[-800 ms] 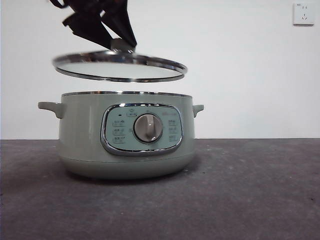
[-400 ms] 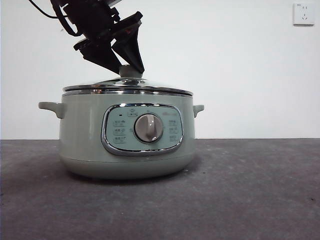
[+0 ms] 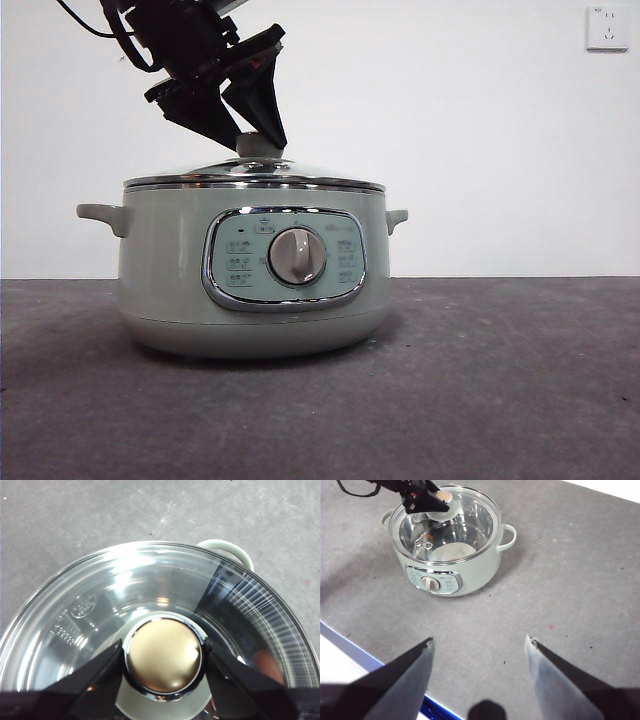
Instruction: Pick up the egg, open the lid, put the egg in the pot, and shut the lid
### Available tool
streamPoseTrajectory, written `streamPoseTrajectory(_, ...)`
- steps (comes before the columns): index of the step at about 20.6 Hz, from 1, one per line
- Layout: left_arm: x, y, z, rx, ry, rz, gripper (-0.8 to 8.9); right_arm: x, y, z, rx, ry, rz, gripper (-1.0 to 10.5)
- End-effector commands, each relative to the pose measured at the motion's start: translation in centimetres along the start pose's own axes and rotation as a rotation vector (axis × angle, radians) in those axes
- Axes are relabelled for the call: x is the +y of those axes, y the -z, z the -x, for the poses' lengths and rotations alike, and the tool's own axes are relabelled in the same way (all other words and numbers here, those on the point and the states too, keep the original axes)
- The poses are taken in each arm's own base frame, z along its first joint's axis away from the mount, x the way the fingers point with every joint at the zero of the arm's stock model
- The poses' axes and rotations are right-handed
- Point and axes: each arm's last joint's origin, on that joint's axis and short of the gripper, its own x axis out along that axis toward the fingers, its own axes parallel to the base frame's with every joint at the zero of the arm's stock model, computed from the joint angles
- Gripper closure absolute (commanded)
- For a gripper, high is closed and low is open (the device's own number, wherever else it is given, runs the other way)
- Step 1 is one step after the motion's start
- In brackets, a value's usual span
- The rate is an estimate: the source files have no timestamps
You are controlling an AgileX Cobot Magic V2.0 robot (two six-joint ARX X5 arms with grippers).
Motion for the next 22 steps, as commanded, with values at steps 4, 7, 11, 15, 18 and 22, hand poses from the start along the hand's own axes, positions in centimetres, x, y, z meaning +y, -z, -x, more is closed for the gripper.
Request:
streamPoseTrajectory(4, 0.0, 0.4, -0.6, 0.041, 0.000, 0.020, 4.27, 0.0, 0.3, -0.1, 0.029, 0.001, -0.008, 6.4)
streamPoseTrajectory(7, 0.0, 0.0, 0.2, 0.015, -0.003, 0.016, 4.27, 0.0, 0.3, -0.1, 0.029, 0.001, -0.008, 6.4)
streamPoseTrajectory(11, -0.3, -0.7, 2.3, -0.034, -0.008, 0.008, 4.27, 0.0, 0.3, -0.1, 0.029, 0.001, -0.008, 6.4)
streamPoseTrajectory(15, -0.9, -0.9, 6.2, -0.066, -0.007, 0.003, 4.27, 0.0, 0.3, -0.1, 0.029, 0.001, -0.008, 6.4)
streamPoseTrajectory(18, -1.9, 0.0, 10.9, -0.044, 0.033, 0.015, 4.36, 0.0, 0.3, -0.1, 0.029, 0.001, -0.007, 6.4)
streamPoseTrajectory(22, -3.6, 2.0, 17.5, -0.043, 0.176, 0.048, 4.36, 0.0, 0.3, -0.2, 0.030, -0.002, -0.004, 6.4)
